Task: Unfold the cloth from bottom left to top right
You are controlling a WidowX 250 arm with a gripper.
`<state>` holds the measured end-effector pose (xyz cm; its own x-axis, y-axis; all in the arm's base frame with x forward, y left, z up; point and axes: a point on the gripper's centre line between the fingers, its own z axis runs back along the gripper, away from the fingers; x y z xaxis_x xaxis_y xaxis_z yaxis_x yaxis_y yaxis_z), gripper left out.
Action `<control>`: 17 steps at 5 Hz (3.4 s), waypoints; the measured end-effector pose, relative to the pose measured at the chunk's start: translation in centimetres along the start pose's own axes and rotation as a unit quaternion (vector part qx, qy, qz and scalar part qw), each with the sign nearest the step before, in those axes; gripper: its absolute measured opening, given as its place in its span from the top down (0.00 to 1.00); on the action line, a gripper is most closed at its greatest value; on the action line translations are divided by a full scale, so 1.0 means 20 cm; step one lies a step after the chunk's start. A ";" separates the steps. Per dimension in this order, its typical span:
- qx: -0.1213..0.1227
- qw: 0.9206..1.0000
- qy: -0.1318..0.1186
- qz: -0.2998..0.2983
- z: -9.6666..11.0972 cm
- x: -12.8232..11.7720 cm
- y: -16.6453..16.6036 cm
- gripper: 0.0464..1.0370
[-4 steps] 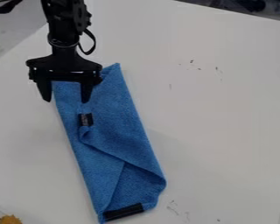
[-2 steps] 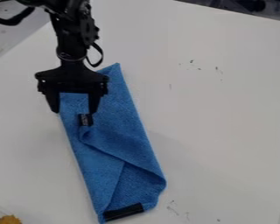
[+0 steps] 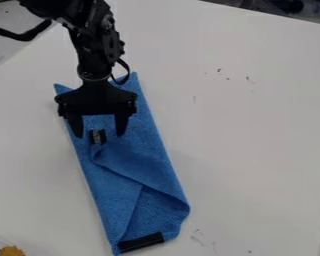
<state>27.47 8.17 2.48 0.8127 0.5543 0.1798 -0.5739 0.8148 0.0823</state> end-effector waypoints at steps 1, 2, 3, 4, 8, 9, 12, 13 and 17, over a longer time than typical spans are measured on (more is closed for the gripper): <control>-0.007 1.000 -0.005 -0.003 -0.03 -0.02 0.00 0.08; -0.010 1.000 -0.002 -0.005 -0.04 -0.02 0.01 0.27; -0.013 1.000 0.002 -0.010 -0.05 -0.02 0.00 0.56; -0.013 1.000 0.004 -0.014 -0.06 -0.01 0.00 0.79; 0.006 0.999 0.010 -0.038 0.14 0.09 -0.41 0.99; -0.006 0.999 0.024 -0.038 0.11 0.01 -0.59 0.99; -0.062 0.997 0.040 -0.025 -0.02 -0.03 -0.75 0.97; -0.081 0.996 0.031 -0.025 -0.03 0.00 -0.81 0.83; -0.053 0.995 0.004 -0.083 0.05 0.05 -1.11 0.03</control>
<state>40.85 -9.55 1.74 0.8965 0.4116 0.1639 -0.4181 0.9084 0.0059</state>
